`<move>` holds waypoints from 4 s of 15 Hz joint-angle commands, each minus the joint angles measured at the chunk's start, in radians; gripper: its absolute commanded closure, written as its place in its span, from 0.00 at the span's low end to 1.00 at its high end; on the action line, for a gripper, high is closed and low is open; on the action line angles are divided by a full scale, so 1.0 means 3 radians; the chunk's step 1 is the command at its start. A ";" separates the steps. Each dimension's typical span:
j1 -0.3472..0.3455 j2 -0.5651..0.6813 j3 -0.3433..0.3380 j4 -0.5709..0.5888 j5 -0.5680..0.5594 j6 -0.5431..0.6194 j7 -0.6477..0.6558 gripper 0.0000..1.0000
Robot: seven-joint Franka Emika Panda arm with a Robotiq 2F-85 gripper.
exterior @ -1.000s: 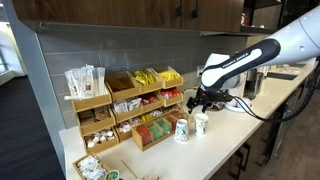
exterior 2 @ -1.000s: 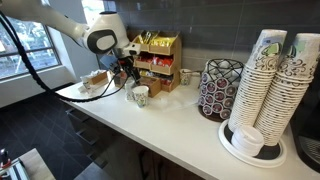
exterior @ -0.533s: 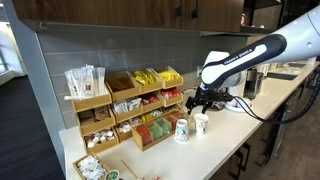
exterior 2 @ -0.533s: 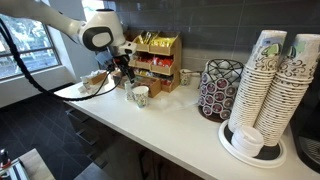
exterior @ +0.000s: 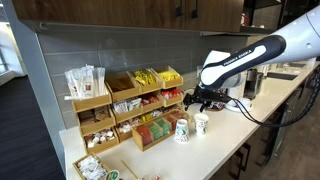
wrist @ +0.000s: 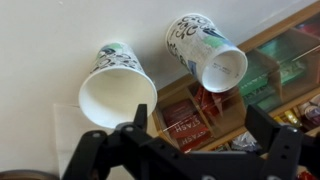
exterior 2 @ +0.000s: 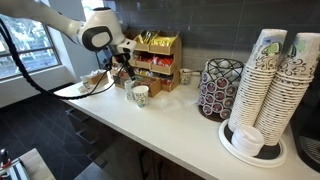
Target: Pick up one paper cup from the stack and place it right side up on the kitchen counter, pick up the upside down cup and place it in the paper cup to the right
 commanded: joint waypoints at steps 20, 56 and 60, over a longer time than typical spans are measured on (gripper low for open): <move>0.0095 0.0049 0.0103 -0.0010 -0.0028 -0.0167 0.1145 0.00; 0.0074 0.0061 0.0047 -0.0358 0.1028 -0.0040 0.1125 0.97; 0.0068 -0.0014 0.0036 -0.0536 0.1349 -0.0083 0.0622 0.97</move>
